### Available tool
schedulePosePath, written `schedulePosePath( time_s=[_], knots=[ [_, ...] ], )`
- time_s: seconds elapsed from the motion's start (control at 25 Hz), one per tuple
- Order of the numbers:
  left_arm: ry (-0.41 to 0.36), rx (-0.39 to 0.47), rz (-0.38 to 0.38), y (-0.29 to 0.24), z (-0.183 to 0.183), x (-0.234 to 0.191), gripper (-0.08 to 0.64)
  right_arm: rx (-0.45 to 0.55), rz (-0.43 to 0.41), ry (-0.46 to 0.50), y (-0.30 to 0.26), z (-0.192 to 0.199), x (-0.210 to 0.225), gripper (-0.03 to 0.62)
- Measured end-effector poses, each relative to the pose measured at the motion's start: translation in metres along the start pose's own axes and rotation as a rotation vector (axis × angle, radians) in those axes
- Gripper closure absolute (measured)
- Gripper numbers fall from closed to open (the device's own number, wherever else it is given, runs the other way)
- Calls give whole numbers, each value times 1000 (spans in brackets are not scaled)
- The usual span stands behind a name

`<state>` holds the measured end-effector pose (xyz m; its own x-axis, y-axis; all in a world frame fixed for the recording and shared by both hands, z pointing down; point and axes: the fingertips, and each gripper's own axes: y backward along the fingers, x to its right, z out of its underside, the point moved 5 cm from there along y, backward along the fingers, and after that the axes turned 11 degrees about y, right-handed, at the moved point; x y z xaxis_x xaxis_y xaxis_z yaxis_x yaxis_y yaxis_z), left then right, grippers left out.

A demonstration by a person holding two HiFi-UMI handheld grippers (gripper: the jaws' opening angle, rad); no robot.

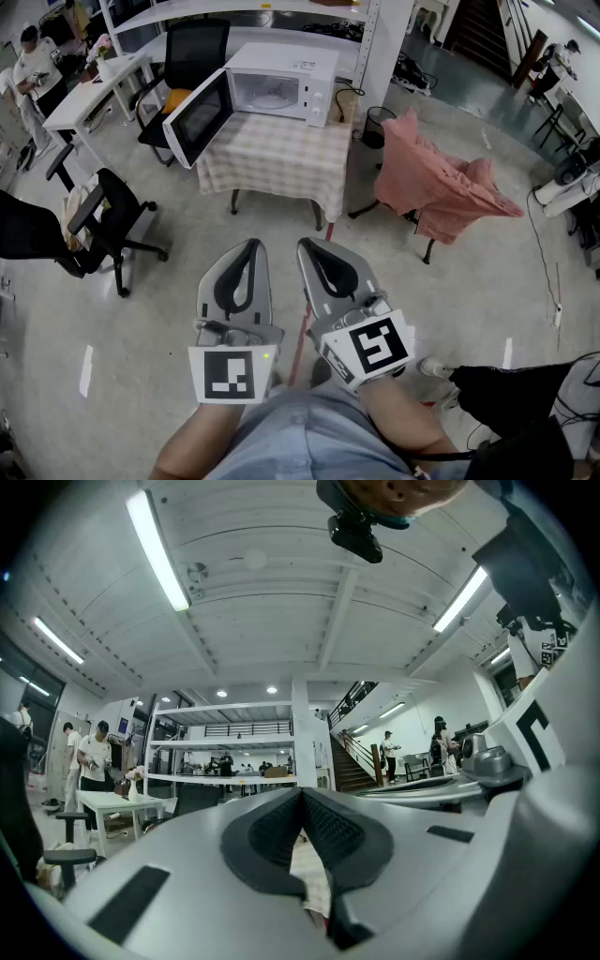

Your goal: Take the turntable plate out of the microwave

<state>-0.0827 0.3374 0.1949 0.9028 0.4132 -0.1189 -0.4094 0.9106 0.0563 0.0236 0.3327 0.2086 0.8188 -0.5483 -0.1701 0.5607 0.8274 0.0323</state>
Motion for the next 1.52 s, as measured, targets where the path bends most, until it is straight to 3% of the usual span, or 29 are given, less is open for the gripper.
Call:
schedulePosePath(
  time_s=[0.52, 0.92, 1.24, 1.52],
  knots=[
    [2, -1, -34, -15, 13, 33, 554, 13, -24, -16, 20, 13, 31, 594],
    [17, -8, -94, -28, 26, 58, 554, 20, -123, -69, 27, 29, 51, 592],
    [19, -15, -116, -46, 37, 33, 554, 9, -128, -83, -2, 42, 59, 592],
    [39, -20, -87, -93, 38, -23, 554, -15, -99, -82, -67, 51, 65, 592]
  ],
)
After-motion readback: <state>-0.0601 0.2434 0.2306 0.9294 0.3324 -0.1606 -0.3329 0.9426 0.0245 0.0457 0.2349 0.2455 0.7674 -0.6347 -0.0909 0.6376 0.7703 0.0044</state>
